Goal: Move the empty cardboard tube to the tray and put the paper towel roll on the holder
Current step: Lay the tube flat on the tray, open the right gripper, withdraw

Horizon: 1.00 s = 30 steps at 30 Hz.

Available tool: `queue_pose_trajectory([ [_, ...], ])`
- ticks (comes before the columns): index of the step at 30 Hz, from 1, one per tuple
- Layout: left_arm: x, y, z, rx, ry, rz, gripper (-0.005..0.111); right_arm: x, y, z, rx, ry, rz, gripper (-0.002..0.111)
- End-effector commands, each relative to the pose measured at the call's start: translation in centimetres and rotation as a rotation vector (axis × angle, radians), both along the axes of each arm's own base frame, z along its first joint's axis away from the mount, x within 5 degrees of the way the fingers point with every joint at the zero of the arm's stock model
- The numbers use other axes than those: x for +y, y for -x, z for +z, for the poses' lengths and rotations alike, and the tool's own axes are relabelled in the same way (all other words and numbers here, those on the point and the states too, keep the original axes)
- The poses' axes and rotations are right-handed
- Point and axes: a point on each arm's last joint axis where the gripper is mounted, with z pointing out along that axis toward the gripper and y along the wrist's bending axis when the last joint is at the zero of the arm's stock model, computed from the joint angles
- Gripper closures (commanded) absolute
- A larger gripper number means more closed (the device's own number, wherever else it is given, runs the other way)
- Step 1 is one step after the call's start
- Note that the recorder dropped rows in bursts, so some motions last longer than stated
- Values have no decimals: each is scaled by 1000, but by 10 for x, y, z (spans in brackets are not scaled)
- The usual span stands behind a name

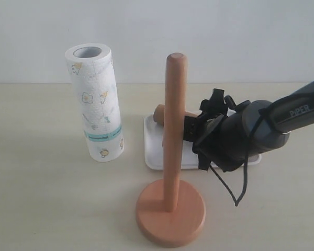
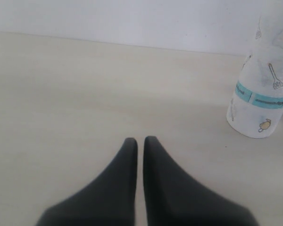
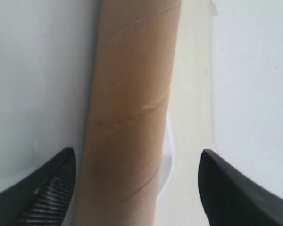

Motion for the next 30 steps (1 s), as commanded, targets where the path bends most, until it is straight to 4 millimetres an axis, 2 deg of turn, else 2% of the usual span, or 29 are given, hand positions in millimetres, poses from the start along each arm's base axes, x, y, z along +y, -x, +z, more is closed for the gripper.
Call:
queue_pose_trajectory([
  [1, 0, 0, -1, 2, 5, -1, 103, -7, -2, 6, -60, 19, -84, 39],
  [8, 0, 0, -1, 2, 5, -1, 103, -7, 0, 9, -89, 27, -115, 39],
  [13, 0, 0, -1, 2, 5, -1, 103, 2, 6, 17, -185, 74, -126, 39],
  [20, 0, 0, -1, 2, 5, -1, 103, -3, 8, 31, -295, 76, -219, 39],
  [26, 0, 0, -1, 2, 5, -1, 103, -5, 10, 62, -367, -114, -287, 39],
  [30, 0, 0, -1, 2, 5, -1, 103, -14, 15, 96, -424, -193, -341, 39],
])
